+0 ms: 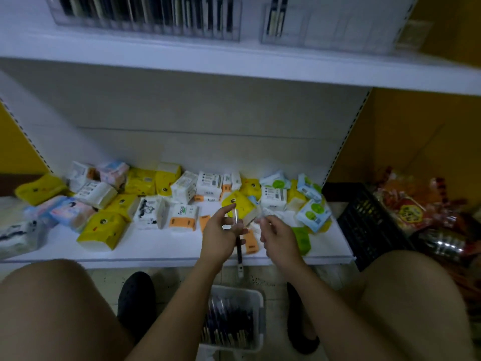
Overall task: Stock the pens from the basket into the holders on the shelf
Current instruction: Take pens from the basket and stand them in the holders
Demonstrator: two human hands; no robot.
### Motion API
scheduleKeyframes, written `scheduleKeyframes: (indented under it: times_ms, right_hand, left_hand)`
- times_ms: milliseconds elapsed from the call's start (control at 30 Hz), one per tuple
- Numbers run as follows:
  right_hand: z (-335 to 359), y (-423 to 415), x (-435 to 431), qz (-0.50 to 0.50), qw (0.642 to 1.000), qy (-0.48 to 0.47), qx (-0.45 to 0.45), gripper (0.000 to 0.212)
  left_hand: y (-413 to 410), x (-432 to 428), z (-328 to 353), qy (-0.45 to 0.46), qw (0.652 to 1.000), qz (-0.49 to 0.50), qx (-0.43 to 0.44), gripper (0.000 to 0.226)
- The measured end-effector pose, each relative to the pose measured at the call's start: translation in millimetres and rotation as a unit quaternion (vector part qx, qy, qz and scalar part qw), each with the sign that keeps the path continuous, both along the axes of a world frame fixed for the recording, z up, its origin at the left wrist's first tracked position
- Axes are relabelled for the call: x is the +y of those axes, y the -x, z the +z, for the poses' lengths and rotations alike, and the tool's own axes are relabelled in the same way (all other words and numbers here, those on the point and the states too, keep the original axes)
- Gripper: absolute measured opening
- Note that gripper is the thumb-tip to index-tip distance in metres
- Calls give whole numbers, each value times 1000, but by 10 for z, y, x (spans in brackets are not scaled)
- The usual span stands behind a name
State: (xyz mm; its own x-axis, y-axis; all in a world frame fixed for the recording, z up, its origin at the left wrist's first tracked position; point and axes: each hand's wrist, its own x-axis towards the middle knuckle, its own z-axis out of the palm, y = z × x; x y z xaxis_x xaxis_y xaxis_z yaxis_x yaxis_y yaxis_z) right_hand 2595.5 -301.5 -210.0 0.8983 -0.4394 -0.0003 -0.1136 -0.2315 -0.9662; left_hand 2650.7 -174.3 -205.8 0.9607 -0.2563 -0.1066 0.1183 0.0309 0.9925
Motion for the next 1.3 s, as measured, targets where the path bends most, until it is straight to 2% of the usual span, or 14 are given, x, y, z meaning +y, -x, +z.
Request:
scheduleKeyframes:
  times_ms: [200, 367, 567, 700, 833, 900, 967, 1100, 1300]
  right_hand:
    - [591, -77, -36, 4, 997, -7, -70, 22]
    - [1108, -118, -98, -10, 985, 92, -145, 21]
    - [1740, -135, -132, 12, 973, 0, -231, 25]
    - [2131, -126, -178, 39, 966, 1, -257, 20]
    - [2497, -144, -241, 25, 960, 52, -275, 19]
    - [2657, -169, -277, 21, 955, 67, -288, 16]
    - [2813, -204, -323, 20, 951, 75, -299, 22]
    - [3107, -317, -413, 49, 940, 108, -319, 57]
    - [3469, -570, -523, 56, 926, 148, -344, 40]
  left_hand:
    - [-57, -69, 609, 25, 994, -12, -101, 32]
    - [-123, -128, 1257, 46, 984, -4, -170, 30]
    - [-103, -163, 1949, 51, 964, 17, -261, 31]
    - [-68, -189, 2313, 45, 946, 14, -321, 34]
    - [-102, -225, 2613, 45, 929, 31, -367, 35]
    - [-151, -258, 2734, 44, 920, 38, -387, 35]
    - [-203, -298, 2851, 35, 911, 37, -408, 34]
    - [-343, -380, 3071, 31, 903, 37, -427, 28]
    - [-607, -458, 3404, 71, 901, 33, -427, 29]
